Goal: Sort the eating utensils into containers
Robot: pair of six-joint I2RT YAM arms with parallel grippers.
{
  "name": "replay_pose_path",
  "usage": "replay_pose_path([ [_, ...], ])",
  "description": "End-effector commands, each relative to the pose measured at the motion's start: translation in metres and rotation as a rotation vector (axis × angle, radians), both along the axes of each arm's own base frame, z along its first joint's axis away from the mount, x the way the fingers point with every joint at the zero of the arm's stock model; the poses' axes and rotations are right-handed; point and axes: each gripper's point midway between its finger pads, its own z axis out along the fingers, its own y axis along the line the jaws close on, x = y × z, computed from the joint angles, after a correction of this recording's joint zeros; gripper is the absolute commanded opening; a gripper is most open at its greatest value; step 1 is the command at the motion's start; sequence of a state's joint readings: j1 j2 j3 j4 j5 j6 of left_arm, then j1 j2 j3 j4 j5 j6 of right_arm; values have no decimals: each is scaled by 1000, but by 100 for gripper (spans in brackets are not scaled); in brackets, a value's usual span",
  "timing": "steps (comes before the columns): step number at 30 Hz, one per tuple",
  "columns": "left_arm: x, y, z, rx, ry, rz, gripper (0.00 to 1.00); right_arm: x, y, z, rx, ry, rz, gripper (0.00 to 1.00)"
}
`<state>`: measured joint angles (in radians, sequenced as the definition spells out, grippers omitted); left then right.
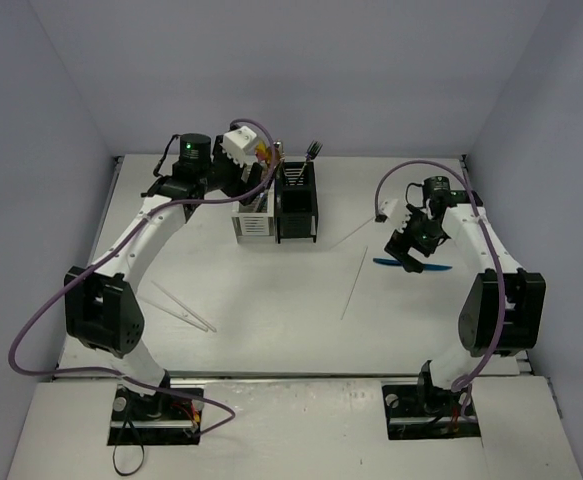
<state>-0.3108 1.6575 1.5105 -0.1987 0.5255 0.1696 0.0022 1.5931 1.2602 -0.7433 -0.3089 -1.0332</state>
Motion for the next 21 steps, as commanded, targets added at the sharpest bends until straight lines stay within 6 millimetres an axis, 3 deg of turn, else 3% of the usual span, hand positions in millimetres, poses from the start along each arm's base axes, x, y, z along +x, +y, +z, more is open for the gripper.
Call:
replay_pose_path([
  [1,-24,-5,66,-15,-170,-74,75,8,-8,-10,-99,38,187,90],
  [11,-56,-3,65,15,-192,-125,75,36,11,-35,-56,112,313,70],
  [17,-67,1,67,25,-195,-131,76,37,17,-60,-50,172,378,55],
  [21,-71,3,71,27,-201,-130,76,35,13,-73,-77,207,418,52],
])
